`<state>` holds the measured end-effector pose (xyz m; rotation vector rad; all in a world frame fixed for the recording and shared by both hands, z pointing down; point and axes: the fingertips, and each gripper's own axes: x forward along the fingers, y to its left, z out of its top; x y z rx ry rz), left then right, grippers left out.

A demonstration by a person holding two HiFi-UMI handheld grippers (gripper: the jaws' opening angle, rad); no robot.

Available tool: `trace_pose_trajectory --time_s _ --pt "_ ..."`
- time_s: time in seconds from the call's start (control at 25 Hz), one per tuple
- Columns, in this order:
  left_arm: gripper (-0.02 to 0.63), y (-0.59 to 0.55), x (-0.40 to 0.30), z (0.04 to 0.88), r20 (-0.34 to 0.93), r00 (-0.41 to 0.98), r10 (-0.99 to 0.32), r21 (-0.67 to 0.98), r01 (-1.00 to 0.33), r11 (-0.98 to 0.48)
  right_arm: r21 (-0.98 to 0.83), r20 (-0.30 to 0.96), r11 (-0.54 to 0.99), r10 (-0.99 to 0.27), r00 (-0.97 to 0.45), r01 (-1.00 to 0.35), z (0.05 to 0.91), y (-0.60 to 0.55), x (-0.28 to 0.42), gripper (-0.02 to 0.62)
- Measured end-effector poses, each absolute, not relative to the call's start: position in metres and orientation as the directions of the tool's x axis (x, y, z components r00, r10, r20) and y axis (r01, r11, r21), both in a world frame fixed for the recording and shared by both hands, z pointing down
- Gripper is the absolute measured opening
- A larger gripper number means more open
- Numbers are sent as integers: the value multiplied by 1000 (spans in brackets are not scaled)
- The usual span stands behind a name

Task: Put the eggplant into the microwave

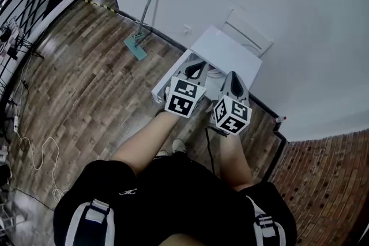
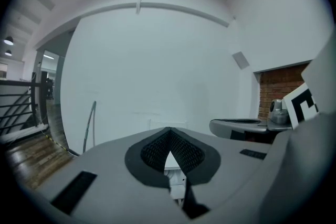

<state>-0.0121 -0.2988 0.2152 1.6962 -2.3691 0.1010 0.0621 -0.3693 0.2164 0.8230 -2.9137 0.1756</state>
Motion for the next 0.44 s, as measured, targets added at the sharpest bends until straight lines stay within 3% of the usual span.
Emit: trace_pose_trajectory --time_s 0.44 --pt "0 -285 6 211 238 -305 -922 88 -939 333 -73 109 856 -503 -858 -511 205 -352 81 12"
